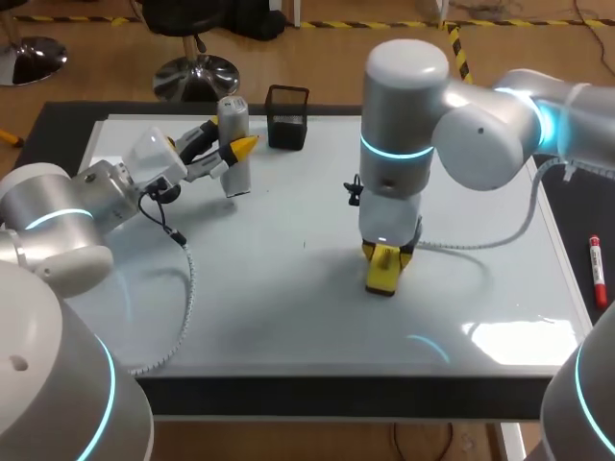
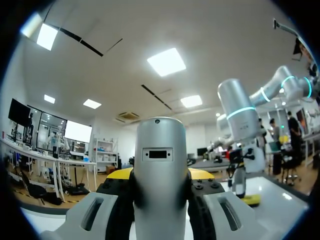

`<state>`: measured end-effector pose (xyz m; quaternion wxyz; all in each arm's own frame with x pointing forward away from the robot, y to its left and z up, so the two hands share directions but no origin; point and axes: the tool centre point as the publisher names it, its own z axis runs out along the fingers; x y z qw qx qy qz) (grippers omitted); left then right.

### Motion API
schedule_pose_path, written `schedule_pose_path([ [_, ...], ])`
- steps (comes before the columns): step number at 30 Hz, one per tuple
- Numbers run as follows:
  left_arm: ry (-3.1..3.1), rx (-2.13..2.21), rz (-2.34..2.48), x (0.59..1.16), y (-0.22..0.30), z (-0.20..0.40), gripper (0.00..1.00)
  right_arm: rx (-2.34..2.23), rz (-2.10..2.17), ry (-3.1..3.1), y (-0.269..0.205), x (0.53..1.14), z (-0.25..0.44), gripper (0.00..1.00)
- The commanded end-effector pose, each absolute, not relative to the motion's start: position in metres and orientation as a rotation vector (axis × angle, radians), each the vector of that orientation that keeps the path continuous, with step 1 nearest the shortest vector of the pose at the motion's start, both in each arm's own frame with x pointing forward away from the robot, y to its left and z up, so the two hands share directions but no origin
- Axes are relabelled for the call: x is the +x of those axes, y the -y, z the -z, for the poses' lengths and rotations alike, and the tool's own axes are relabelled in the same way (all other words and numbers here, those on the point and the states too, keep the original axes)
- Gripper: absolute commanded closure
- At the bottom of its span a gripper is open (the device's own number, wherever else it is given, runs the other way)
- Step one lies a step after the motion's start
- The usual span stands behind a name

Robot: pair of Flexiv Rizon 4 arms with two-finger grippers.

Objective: Pick up the inspection probe, press it on each red-marked spot on the whiteboard one by one, put down the probe, pick up the eraser, and wipe off all the red marks.

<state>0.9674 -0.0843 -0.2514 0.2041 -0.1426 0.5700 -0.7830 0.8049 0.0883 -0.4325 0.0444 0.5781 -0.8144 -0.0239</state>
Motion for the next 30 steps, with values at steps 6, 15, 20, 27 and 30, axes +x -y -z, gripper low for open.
schedule_pose_path([
  [6, -1.587, -0.398, 2.182, 0.967, 0.085, 0.251, 1.0, 1.83, 0.041, 2.504, -0.091, 0.83, 0.414, 1.0],
  [15, -1.587, -0.398, 2.182, 0.967, 0.085, 0.251, 1.0, 1.896, 0.003, 2.508, -0.1, 0.854, 0.393, 1.0],
  [20, -1.587, -0.398, 2.182, 0.967, 0.085, 0.251, 1.0, 1.931, 0.003, 2.499, -0.096, 0.872, 0.391, 1.0],
  [27, -1.587, -0.398, 2.182, 0.967, 0.085, 0.251, 1.0, 1.994, -0.006, 2.491, -0.084, 0.918, 0.384, 1.0],
  [30, -1.587, -0.398, 2.182, 0.967, 0.085, 0.251, 1.0, 2.022, -0.019, 2.465, -0.078, 0.941, 0.381, 1.0],
])
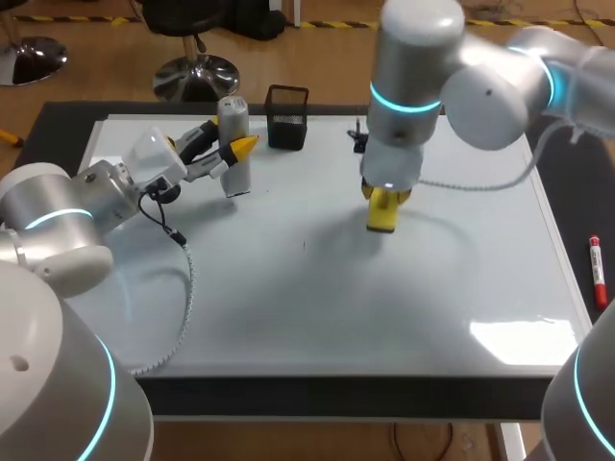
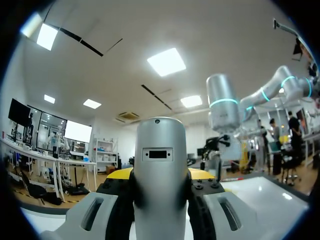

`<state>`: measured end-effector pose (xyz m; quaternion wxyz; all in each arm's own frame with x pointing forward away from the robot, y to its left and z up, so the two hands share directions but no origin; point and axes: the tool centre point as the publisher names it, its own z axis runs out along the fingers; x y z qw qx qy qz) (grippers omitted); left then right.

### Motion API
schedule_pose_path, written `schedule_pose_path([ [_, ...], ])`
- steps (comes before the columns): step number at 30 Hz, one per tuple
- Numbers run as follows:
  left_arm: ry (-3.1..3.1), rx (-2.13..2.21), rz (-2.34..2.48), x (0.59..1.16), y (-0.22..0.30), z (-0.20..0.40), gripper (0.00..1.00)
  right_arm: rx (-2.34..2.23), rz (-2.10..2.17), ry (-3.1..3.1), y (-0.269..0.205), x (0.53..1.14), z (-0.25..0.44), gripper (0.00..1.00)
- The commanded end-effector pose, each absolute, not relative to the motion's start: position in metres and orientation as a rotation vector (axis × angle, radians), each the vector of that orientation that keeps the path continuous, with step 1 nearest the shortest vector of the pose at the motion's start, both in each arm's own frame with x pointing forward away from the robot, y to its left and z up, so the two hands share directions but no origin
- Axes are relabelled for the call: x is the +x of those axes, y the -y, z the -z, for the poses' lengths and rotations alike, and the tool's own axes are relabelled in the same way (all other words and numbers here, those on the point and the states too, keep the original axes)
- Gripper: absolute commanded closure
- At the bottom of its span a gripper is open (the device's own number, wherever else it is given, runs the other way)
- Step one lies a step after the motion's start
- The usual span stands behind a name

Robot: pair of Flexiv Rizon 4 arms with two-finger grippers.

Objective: Pick up the inspection probe, press it on each red-marked spot on the whiteboard one by one, put down the probe, pick up the eraser, and wipe off all the red marks.

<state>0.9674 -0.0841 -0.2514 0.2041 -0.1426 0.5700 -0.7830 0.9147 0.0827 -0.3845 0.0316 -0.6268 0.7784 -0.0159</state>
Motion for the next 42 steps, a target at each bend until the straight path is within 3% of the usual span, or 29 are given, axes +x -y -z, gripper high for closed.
schedule_pose_path([
  [1, -1.587, -0.398, 2.182, 0.967, 0.085, 0.251, 1.0, -1.969, 0.026, -2.394, -0.076, 0.948, 0.38, 1.0],
  [25, -1.587, -0.398, 2.182, 0.967, 0.085, 0.251, 1.0, -2.081, -0.075, -2.354, -0.061, 1.083, 0.38, 1.0],
  [42, -1.587, -0.398, 2.182, 0.967, 0.085, 0.251, 1.0, -2.146, -0.141, -2.317, -0.079, 1.118, 0.397, 1.0],
])
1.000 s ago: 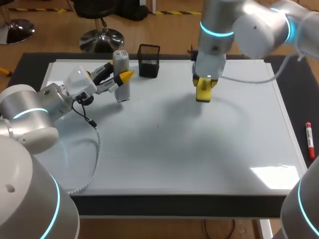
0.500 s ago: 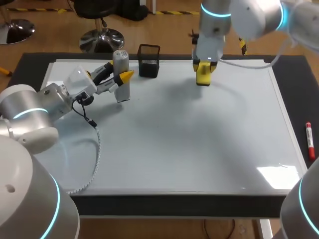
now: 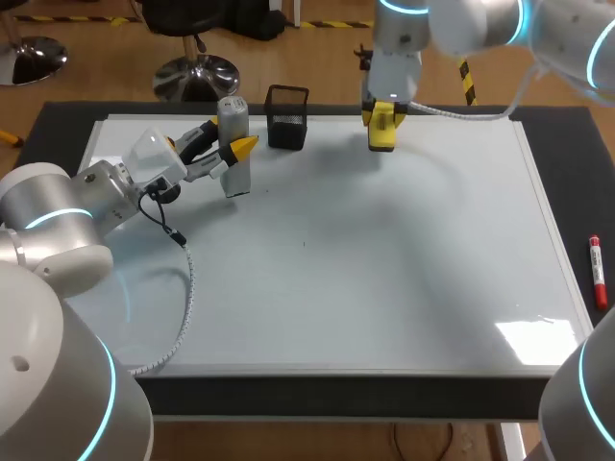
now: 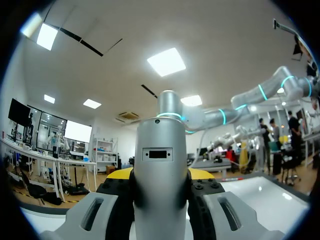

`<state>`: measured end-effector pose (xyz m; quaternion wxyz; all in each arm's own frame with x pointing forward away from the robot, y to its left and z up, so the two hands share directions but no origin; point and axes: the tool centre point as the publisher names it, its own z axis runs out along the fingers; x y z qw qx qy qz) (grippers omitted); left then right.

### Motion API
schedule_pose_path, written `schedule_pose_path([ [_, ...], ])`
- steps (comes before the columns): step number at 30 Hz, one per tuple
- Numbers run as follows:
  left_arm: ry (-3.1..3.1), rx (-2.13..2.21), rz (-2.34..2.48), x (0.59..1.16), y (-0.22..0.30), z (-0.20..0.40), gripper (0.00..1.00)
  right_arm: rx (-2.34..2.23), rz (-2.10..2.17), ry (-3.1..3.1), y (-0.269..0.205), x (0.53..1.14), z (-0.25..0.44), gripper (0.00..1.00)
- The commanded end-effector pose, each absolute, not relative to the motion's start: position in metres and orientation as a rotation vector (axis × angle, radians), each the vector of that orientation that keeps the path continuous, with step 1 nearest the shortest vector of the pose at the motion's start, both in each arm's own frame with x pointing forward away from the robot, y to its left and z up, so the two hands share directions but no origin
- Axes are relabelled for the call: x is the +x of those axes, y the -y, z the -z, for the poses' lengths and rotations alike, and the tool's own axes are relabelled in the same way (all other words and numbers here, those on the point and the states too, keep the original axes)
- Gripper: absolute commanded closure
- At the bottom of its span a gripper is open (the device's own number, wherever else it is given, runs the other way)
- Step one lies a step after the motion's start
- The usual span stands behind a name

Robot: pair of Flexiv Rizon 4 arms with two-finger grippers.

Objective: Pick up the inspection probe, press it on each red-marked spot on the whiteboard one by one, put down the probe, pick up the eraser, and wipe off all the red marks.

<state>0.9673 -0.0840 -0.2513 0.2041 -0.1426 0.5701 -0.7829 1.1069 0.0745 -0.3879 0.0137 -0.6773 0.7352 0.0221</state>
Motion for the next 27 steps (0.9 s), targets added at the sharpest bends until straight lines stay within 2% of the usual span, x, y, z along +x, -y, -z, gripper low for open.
schedule_pose_path([
  [1, -1.587, -0.398, 2.182, 0.967, 0.085, 0.251, 1.0, -2.151, -0.147, -2.316, -0.08, 1.119, 0.398, 1.0],
  [27, -1.587, -0.398, 2.182, 0.967, 0.085, 0.251, 1.0, -2.209, -0.183, -2.324, -0.09, 1.117, 0.426, 1.0],
])
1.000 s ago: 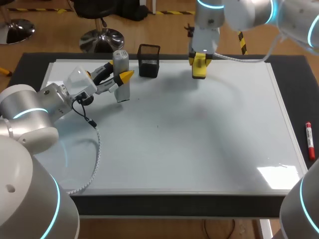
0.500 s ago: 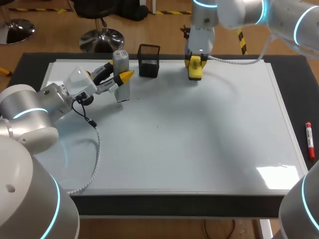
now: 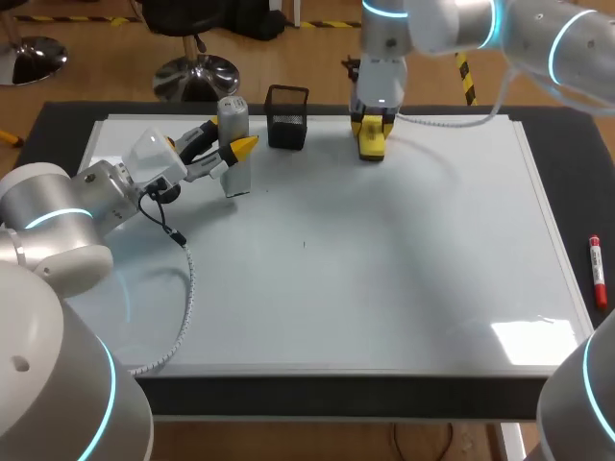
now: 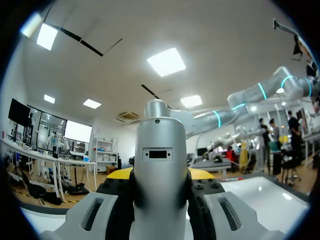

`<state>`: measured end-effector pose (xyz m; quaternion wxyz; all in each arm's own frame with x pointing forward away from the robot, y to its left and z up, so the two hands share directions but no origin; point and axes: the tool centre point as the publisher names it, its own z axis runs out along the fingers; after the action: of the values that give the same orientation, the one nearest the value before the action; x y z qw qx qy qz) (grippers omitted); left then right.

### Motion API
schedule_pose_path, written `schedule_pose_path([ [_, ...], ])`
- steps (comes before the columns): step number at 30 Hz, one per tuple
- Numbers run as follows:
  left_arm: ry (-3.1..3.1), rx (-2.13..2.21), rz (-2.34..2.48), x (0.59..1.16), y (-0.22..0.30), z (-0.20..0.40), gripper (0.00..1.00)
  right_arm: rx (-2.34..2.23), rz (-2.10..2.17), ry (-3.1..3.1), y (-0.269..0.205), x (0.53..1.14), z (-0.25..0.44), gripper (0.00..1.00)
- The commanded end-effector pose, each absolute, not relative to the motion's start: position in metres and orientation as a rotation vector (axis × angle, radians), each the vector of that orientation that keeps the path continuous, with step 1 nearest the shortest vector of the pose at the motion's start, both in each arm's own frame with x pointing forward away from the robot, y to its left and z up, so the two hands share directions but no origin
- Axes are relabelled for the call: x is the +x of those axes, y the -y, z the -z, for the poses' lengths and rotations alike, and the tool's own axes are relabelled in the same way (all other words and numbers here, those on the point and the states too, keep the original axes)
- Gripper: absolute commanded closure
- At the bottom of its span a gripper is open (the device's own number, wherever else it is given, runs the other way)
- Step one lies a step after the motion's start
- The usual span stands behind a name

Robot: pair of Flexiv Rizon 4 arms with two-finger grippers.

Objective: Pick up the inspection probe, press it on each red-marked spot on the whiteboard one by one, put down the probe, pick up the eraser, and wipe off all the red marks.

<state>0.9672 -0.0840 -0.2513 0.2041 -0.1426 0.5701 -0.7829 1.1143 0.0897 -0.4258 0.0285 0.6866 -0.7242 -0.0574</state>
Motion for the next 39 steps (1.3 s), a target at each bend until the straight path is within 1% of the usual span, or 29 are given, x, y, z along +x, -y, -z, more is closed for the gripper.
schedule_pose_path([
  [1, -1.587, -0.398, 2.182, 0.967, 0.085, 0.251, 1.0, 2.108, 0.17, 2.224, -0.09, 1.117, 0.427, 1.0],
  [7, -1.587, -0.398, 2.182, 0.967, 0.085, 0.251, 1.0, 2.096, 0.159, 2.222, -0.088, 1.115, 0.428, 1.0],
  [10, -1.587, -0.398, 2.182, 0.967, 0.085, 0.251, 1.0, 2.091, 0.157, 2.225, -0.087, 1.115, 0.429, 0.86],
  [11, -1.587, -0.398, 2.182, 0.967, 0.085, 0.251, 1.0, 2.087, 0.156, 2.227, -0.087, 1.115, 0.429, 0.85],
  [12, -1.587, -0.398, 2.182, 0.967, 0.085, 0.251, 1.0, 2.085, 0.154, 2.23, -0.086, 1.115, 0.429, 0.82],
  [13, -1.587, -0.398, 2.182, 0.967, 0.085, 0.251, 1.0, 2.082, 0.155, 2.234, -0.086, 1.114, 0.429, 0.73],
  [14, -1.587, -0.398, 2.182, 0.967, 0.085, 0.251, 1.0, 2.081, 0.155, 2.235, -0.086, 1.114, 0.429, 0.72],
  [15, -1.587, -0.398, 2.182, 0.967, 0.085, 0.251, 1.0, 2.08, 0.153, 2.236, -0.086, 1.114, 0.428, 0.64],
  [16, -1.587, -0.398, 2.182, 0.967, 0.085, 0.251, 1.0, 2.079, 0.153, 2.238, -0.085, 1.114, 0.427, 0.51],
  [18, -1.587, -0.398, 2.182, 0.967, 0.085, 0.251, 1.0, 2.078, 0.148, 2.246, -0.084, 1.114, 0.425, 0.04],
  [19, -1.587, -0.398, 2.182, 0.967, 0.085, 0.251, 1.0, 2.075, 0.145, 2.253, -0.083, 1.114, 0.424, 0.0],
  [29, -1.587, -0.398, 2.182, 0.967, 0.085, 0.251, 1.0, 1.965, 0.21, 2.431, -0.063, 1.115, 0.402, 0.0],
  [39, -1.587, -0.398, 2.182, 0.967, 0.085, 0.251, 1.0, 1.776, 0.397, 2.732, -0.026, 1.123, 0.36, 0.0],
])
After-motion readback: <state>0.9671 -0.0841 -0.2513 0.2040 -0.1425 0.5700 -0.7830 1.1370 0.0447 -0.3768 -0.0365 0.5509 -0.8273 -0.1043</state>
